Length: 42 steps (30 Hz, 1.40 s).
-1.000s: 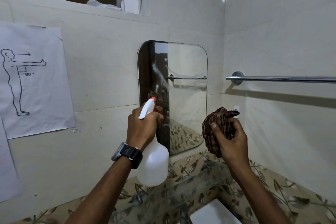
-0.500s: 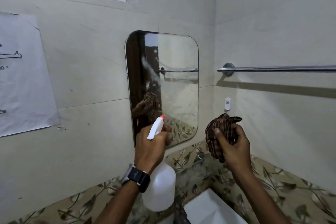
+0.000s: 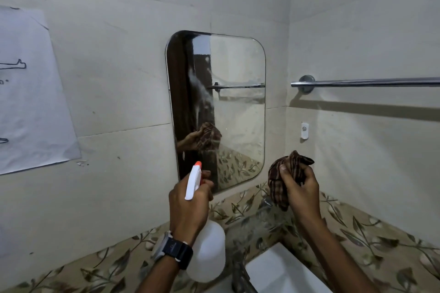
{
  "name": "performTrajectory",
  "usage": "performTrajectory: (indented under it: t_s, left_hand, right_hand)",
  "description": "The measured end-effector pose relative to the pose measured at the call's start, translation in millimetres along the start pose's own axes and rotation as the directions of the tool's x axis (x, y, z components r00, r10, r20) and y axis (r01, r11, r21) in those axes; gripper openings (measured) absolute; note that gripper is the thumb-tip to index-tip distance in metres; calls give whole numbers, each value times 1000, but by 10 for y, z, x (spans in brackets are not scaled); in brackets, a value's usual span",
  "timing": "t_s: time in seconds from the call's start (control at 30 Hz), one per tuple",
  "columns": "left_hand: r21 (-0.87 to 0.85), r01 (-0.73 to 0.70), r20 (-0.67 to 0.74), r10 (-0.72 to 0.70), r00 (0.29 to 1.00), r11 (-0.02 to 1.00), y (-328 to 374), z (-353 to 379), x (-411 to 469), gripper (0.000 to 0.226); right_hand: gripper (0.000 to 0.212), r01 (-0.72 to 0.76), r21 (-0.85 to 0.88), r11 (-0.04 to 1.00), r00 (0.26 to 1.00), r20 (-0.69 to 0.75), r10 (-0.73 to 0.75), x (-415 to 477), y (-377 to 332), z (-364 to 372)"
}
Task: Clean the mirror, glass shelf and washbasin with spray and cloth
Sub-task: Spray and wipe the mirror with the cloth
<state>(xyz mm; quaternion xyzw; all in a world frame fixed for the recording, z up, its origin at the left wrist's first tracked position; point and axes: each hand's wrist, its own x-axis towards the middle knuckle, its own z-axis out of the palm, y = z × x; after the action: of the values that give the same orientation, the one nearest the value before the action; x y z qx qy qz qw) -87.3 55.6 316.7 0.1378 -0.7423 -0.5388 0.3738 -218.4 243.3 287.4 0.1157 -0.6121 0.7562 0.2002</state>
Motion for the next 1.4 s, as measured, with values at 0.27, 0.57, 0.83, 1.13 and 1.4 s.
performTrajectory:
  t_s: [0.27, 0.57, 0.83, 1.13, 1.4]
  left_hand:
    - [-49, -96, -165, 87, 982, 994, 682, -502, 537, 47]
    - [-89, -151, -209, 130, 969, 985, 1075, -917, 854, 42]
    - [-88, -125, -246, 100, 964, 988, 1025, -1030, 1031, 47]
    - [-62, -168, -248, 147, 958, 984, 1046, -870, 1215, 42]
    - [-69, -167, -215, 149, 965, 983, 997, -669, 1347, 42]
  right_hand:
    - [45, 180, -84, 980, 983, 62, -175, 580, -545, 1019]
    - [60, 700, -157, 696, 707, 288, -646, 987, -1235, 2608]
    - [65, 786, -449, 425, 604, 409, -684, 874, -989, 2960]
    - [56, 798, -468, 381, 563, 350, -749, 1179, -1245, 3115]
    - [57, 789, -483, 379, 547, 272, -792, 1587, -1154, 2952]
